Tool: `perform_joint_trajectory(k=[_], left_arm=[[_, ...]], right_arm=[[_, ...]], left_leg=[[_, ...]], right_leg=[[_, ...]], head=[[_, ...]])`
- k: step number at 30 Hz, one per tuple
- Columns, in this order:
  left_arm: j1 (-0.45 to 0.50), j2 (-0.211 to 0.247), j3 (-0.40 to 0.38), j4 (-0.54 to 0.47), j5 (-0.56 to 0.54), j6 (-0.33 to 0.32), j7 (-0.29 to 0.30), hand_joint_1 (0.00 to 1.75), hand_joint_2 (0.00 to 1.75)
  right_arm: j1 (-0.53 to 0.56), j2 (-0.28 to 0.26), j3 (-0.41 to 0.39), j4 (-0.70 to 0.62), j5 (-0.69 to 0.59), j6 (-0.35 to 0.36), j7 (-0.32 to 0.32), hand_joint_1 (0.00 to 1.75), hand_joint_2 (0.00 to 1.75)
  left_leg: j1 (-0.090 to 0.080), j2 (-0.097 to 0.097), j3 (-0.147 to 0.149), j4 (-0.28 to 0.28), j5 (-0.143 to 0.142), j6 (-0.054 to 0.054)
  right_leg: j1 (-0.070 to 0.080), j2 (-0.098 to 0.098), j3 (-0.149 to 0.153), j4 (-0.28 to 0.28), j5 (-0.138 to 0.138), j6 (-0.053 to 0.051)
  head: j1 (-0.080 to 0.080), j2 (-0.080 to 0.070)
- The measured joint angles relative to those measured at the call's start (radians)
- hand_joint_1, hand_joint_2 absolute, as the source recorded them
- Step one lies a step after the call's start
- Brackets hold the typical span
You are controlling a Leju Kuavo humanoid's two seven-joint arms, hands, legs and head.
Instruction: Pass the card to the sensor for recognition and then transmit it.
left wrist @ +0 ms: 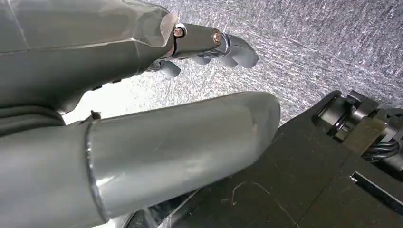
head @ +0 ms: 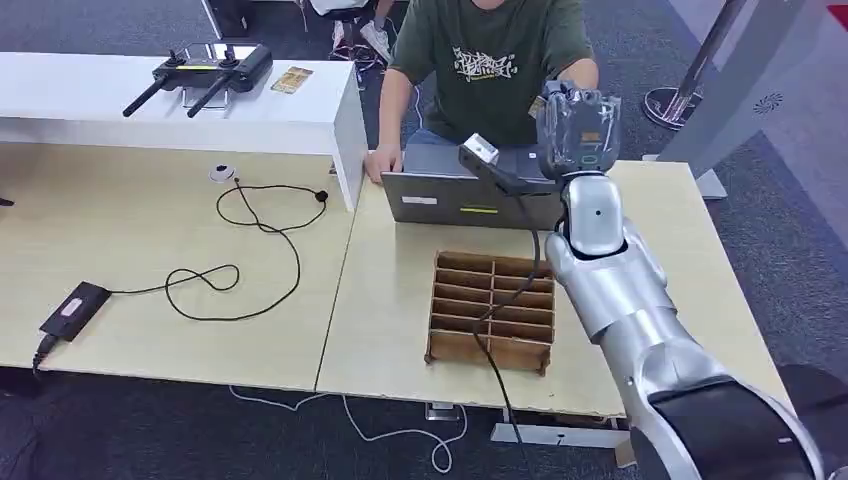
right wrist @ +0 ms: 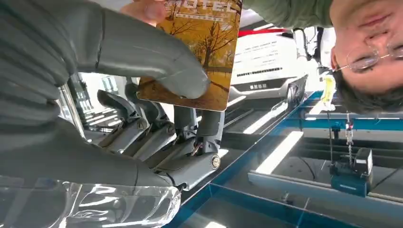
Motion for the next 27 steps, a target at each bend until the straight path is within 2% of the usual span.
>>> perform_joint_trajectory(k=[1,27], left_arm=[[0.0,0.0,0.0,0.0,0.0,0.0,0.0,0.0,0.0],[0.0,0.0,-0.002,0.0,0.012,0.003,0.0,0.0,0.0]], right_arm=[[0.0,0.0,0.0,0.002,0.0,0.0,-0.003,0.0,1.75],[-0.002,0.0,0.0,0.033,0.0,-0.034,-0.003,0.0,1.75]], left_leg=[[0.0,0.0,0.0,0.0,0.0,0.0],[0.0,0.0,0.0,0.0,0.0,0.0]], right_leg=[[0.0,0.0,0.0,0.0,0.0,0.0],[0.0,0.0,0.0,0.0,0.0,0.0]], head=[[0.0,0.0],[0.0,0.0]])
